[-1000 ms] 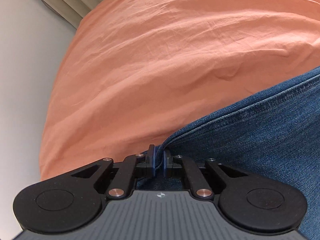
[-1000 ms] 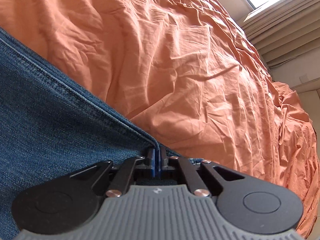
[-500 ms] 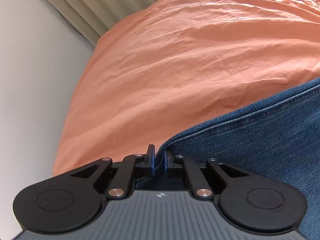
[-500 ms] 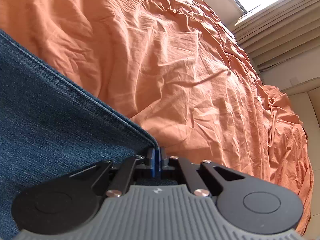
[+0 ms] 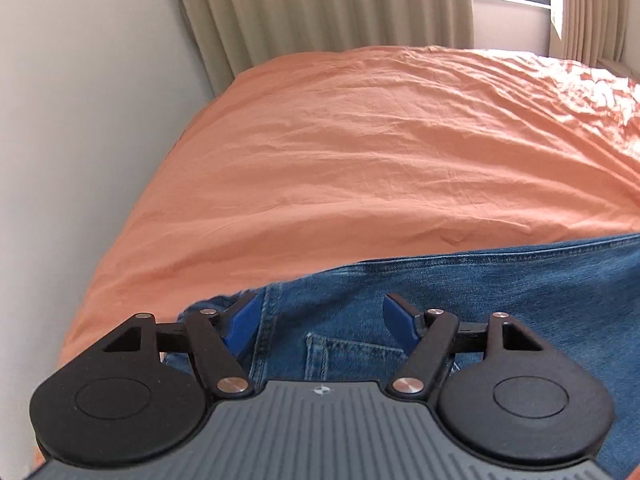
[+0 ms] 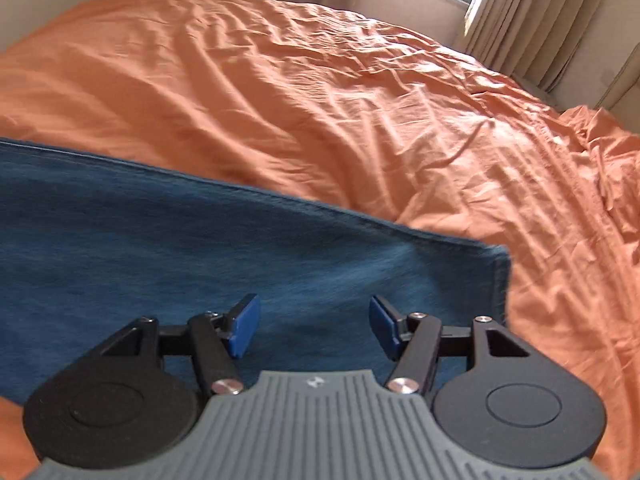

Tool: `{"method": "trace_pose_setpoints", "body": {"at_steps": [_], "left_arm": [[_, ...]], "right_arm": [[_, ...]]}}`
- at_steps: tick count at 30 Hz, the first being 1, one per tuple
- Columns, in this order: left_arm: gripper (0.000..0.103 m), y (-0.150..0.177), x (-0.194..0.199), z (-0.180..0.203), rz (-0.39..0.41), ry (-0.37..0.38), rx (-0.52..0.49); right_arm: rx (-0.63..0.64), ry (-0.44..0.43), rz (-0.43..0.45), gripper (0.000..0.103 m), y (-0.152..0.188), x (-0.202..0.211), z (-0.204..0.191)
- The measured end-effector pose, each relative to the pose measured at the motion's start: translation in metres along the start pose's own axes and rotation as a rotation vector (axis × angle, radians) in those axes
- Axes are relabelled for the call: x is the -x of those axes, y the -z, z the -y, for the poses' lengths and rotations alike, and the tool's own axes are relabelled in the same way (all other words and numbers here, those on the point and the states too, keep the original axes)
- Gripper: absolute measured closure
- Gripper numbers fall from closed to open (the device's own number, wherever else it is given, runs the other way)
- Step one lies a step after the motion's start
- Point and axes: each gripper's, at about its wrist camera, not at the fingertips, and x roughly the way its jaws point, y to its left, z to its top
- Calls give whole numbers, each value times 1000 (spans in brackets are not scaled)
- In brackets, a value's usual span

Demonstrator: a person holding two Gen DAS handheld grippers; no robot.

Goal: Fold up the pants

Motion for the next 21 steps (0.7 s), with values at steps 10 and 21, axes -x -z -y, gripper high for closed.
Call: {"method": "trace_pose_setpoints", "body": {"at_steps": [10,21], "left_arm": [[21,97,49,-121,49,43,481],[30,188,-40,-173,53,279,1140]], "right_arm": [[-161,-236,45,46,55,37,-131],[-151,-206,10,45,47,31,-191]]}}
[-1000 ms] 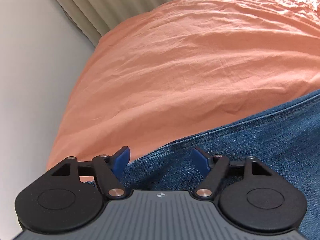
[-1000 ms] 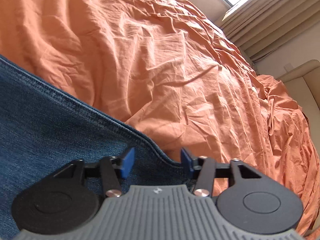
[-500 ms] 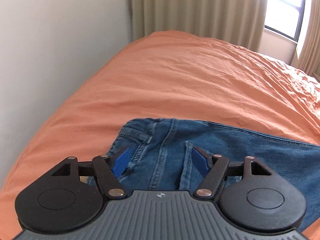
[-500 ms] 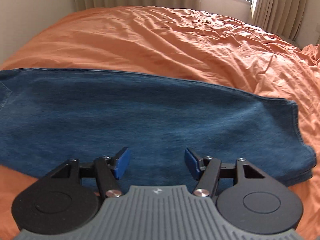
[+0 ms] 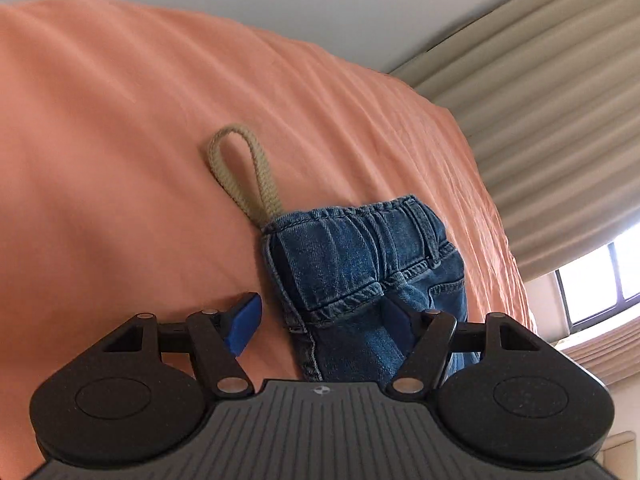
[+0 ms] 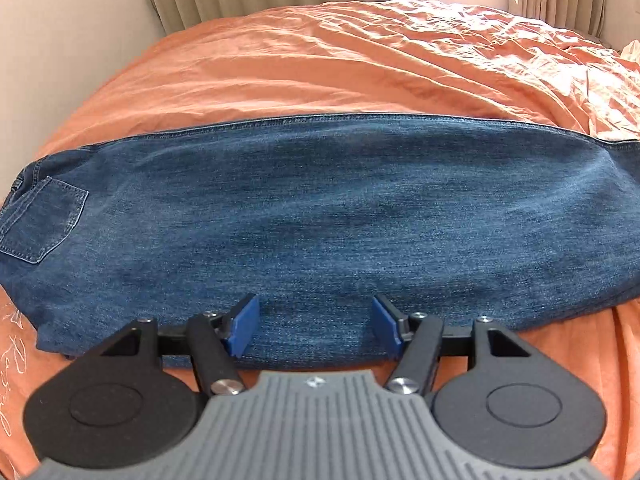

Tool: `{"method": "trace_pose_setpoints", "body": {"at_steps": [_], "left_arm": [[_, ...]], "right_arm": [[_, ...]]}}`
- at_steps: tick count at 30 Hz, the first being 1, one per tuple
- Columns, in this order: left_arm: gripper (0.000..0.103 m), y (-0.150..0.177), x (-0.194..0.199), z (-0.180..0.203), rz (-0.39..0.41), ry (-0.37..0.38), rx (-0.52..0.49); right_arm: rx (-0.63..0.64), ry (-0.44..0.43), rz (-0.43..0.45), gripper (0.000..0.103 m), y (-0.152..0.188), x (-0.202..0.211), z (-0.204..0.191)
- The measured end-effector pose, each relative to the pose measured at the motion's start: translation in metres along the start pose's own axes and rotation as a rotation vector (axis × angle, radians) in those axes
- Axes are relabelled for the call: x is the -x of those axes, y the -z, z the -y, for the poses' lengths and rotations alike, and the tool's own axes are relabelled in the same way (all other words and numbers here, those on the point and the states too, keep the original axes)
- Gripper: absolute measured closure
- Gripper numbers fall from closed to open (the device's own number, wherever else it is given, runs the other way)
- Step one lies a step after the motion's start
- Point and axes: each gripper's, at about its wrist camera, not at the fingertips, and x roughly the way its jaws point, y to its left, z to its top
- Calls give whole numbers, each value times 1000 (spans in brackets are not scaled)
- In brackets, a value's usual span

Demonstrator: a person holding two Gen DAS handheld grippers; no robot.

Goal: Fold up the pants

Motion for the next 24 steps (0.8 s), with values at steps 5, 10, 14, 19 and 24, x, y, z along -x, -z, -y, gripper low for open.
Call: {"method": "trace_pose_setpoints", "body": {"at_steps": [5,10,14,19,24], "left_arm": [[84,-10,3,36,50,-62,-177],[86,-14,22,93,80,-116,-464],[86,-10,-19,76,-8,-259,-524],[74,1,-41,71,-80,-334,-611],[55,0,-7,108,-118,-373,-815]], "right_arm": [[43,40,-24,45,-3,-1,-4],[68,82,-49,44,-1,-11,-2],[42,93,-57,41,-1,-20,-3],[66,115,-56,40,-1,-14,-10],[109,46,1,41,5,15,-29]]}}
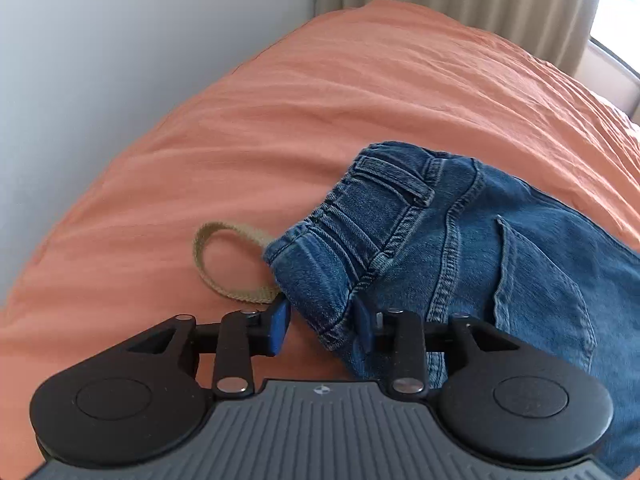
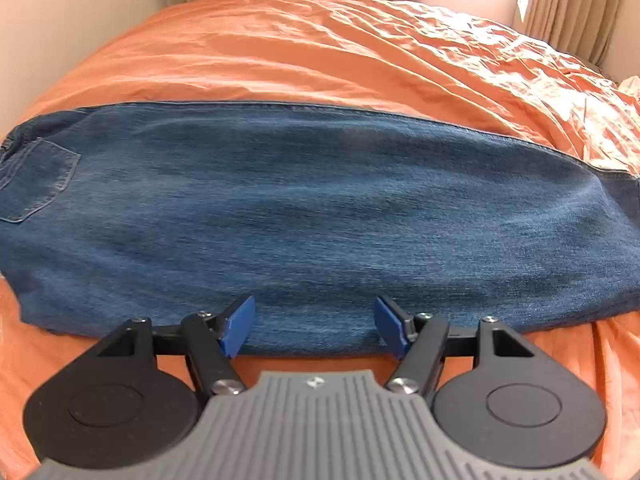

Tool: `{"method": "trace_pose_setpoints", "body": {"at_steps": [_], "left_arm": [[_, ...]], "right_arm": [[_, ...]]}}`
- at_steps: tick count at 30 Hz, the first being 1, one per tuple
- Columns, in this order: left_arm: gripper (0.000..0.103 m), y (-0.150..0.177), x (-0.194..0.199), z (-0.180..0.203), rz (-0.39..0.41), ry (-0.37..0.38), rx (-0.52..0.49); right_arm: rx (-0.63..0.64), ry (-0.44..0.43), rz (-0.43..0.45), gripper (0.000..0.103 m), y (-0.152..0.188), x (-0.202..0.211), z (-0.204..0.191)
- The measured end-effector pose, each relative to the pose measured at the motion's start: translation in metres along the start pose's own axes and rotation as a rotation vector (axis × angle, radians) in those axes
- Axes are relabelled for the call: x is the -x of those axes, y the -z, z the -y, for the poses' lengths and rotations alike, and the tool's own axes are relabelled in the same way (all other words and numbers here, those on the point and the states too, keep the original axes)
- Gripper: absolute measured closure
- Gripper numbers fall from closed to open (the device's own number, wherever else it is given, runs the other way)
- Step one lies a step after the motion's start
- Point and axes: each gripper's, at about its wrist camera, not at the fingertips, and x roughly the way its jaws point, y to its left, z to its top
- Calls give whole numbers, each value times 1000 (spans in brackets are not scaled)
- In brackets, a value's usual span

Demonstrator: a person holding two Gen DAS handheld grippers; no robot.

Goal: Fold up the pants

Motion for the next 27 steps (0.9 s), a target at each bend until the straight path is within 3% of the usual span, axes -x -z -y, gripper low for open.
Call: {"method": "trace_pose_setpoints", "body": {"at_steps": [4,6,12,14,18,20,25,27], "left_arm": [[53,10,47,11,90,-35,-141],[53,13,60,20,117,-5,-196],[54,33,83,57,97,73,-346],[54,40,84,69,79,120,-411],[54,56,84,82,41,207,-445],[60,63,84,87,22,242,-461],[71,71,85,92,7,285,-498],[71,71,87,92,9,283,-513]], "right_arm": [[83,-93,46,41,12,25,-35],[127,-148,61,42,18,32,-55],[230,-217,37,43,36,25,-106],[237,-217,15,43,40,17,-115],[322,-184,-21,43,47,0,-134],[372,-156,-29,43,50,-4,-142],[409,-169,64,44,38,10,-145],[419,-171,63,44,34,8,-146]]}}
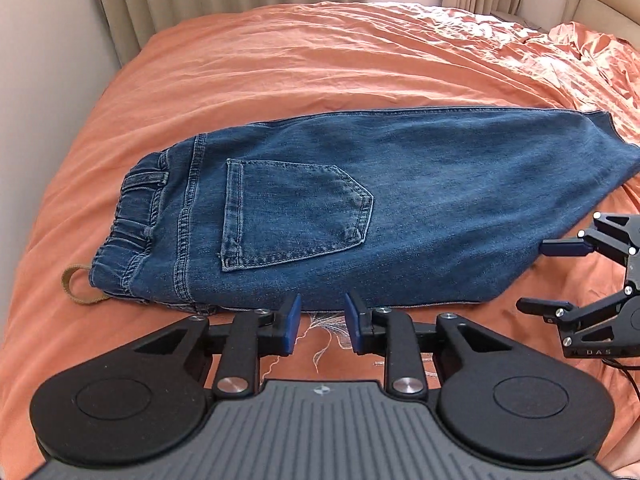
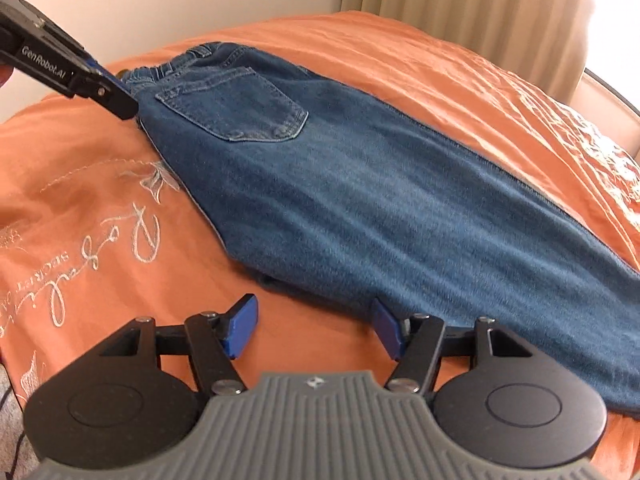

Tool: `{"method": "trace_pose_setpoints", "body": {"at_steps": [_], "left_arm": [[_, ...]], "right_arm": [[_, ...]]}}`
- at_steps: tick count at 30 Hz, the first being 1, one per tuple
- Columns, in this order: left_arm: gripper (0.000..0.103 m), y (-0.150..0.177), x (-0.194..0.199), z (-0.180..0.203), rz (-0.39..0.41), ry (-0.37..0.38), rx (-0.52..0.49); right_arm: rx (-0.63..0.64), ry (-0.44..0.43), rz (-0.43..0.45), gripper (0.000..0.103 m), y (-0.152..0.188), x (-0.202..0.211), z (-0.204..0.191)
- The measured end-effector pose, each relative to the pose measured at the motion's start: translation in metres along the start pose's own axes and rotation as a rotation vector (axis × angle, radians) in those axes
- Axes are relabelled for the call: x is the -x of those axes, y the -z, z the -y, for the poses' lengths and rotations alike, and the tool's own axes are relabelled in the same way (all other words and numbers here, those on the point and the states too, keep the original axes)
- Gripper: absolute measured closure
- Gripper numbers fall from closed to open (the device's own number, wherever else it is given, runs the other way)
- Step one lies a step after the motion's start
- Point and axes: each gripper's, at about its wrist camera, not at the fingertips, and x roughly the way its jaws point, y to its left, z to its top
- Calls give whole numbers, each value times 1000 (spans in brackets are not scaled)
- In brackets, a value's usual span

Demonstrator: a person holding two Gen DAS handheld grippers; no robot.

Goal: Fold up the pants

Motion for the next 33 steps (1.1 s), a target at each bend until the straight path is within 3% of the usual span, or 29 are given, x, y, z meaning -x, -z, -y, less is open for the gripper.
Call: {"method": "trace_pose_setpoints", "body": {"at_steps": [4,12,15,22,25,29,31,33], "left_arm": [[71,-3,6,-4,9,6,11],[71,-5,2,14,8,44,-26],[71,-6,-4,23,6,61,-41],[70,-8,-10,37,0,80,-56],[70,-8,-13,37,-3,92,-37],[70,-5,-20,35,-5,124,41],[70,-2,-21,36,0,129,67],[70,1,-21,38,5,127,78]], "right_arm": [[-6,-24,-34,44,4,-10,4],[8,-39,-13,44,20,-8,0],[5,-114,12,44,15,-5,-2],[140,-56,117,45,-2,-6,-18],[168,-99,72,45,-11,-20,-25],[137,-74,34,43,-14,-42,-29],[56,-25,3,48,-15,-51,-22],[-55,-61,-14,56,-16,-52,-12]]}}
